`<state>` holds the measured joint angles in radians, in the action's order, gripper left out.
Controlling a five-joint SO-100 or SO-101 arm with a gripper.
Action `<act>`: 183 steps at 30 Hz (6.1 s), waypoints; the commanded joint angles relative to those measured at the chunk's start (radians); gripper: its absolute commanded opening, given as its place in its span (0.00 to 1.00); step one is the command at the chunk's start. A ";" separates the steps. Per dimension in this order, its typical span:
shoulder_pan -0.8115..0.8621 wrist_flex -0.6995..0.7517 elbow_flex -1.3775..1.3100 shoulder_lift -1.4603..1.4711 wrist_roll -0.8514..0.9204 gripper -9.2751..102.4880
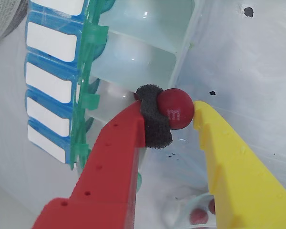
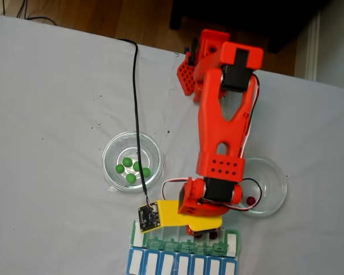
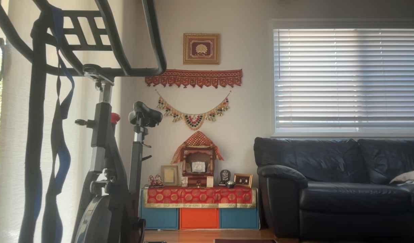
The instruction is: Sort medicines into box.
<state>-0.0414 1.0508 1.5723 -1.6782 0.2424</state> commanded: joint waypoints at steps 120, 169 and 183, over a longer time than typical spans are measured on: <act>-0.044 -0.328 0.163 -0.092 0.058 0.26; -0.451 0.278 0.080 -0.334 -0.031 0.09; -0.497 0.135 0.241 -0.353 -0.178 0.09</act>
<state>-0.5338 1.2011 1.8377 -1.9819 0.0736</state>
